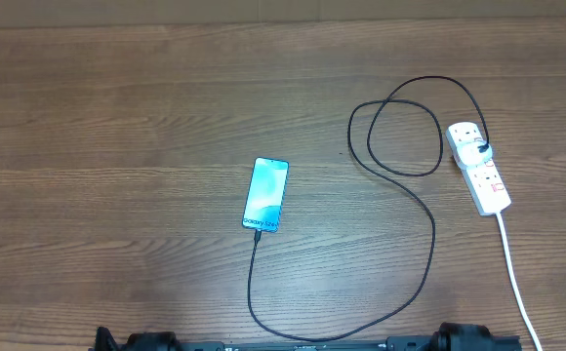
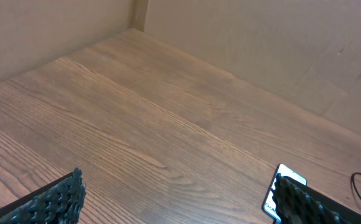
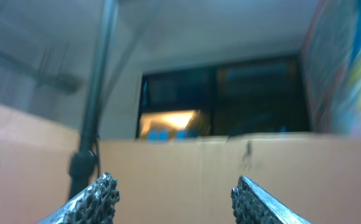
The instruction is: Plug charger to phone and switch on socket
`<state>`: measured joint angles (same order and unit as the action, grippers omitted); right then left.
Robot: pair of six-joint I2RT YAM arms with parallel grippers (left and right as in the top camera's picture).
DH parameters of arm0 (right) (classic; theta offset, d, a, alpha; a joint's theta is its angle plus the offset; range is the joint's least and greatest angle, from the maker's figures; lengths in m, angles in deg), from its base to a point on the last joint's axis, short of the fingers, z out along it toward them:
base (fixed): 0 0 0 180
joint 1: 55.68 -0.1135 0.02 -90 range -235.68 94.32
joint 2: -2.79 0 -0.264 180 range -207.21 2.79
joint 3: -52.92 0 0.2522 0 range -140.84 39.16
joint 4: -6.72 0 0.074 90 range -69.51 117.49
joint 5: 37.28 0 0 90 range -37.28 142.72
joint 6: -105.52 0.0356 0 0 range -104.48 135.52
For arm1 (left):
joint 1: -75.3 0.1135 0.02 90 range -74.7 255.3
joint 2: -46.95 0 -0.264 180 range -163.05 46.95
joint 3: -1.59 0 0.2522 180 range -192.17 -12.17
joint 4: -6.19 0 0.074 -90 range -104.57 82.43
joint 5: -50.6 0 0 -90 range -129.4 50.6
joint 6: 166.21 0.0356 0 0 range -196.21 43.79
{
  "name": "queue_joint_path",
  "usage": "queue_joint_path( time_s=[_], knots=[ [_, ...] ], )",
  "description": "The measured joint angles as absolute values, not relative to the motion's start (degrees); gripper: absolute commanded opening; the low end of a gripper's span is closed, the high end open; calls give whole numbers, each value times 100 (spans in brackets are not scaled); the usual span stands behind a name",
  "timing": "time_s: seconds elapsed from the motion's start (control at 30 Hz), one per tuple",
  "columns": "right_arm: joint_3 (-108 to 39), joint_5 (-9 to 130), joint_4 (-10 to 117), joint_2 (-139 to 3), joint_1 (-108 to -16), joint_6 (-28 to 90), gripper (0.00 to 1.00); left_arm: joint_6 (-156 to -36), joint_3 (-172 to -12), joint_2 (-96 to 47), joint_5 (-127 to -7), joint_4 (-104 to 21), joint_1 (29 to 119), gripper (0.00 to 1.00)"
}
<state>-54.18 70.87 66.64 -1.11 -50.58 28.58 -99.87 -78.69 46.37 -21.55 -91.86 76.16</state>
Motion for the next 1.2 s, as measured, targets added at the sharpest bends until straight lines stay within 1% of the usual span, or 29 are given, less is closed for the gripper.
queue_joint_path(
  time_s=[0.17,0.2,0.23,0.33,0.43,0.5,0.53,0.57,0.67,0.87,0.97,1.03,1.1,1.2],
  knots=[
    [-6017,6313,6653,195,-5055,2786,66,-9987,-7869,4637,-2157,-9186,7616,100],
    [-6050,6224,6657,230,-5051,2778,73,-9989,-7869,4637,-2155,-9186,7616,100],
    [-6067,6095,6666,247,-5044,2767,75,-9987,-7869,4637,-2157,-9186,7616,99],
    [-5978,5953,6734,247,-5033,2745,79,-9987,-7869,4637,-2157,-9186,7616,99],
    [-5938,5837,6707,247,-5007,2745,81,-9987,-7869,4637,-2157,-9186,7616,100],
    [-5947,5717,6642,247,-5003,2747,89,-9987,-7869,4637,-2155,-9186,7616,100],
    [-5958,5666,6627,247,-5003,2736,96,-9989,-7869,4637,-2155,-9186,7616,100],
    [-5980,5618,6616,247,-5001,2727,100,-9987,-7869,4637,-2157,-9186,7616,99],
    [-5991,5538,6408,247,-4981,2736,100,-9989,-7869,4637,-2155,-9186,7616,100],
    [-5705,5406,4627,247,-4979,2747,100,-9989,-7869,4637,-2155,-9195,7616,99],
    [-5165,5116,4067,247,-4983,2747,100,-9987,-7869,4637,-2155,-9200,7616,99],
    [-4491,4956,3853,247,-4983,2747,100,-9989,-7869,4637,-2155,-9197,7616,100],
    [-4098,4901,3844,247,-4981,2749,100,-9987,-7869,4637,-2155,-9200,7616,100],
    [-2876,4845,3866,245,-4983,2819,100,-9989,-7869,4637,-2155,-9200,7616,100]
  ],
)
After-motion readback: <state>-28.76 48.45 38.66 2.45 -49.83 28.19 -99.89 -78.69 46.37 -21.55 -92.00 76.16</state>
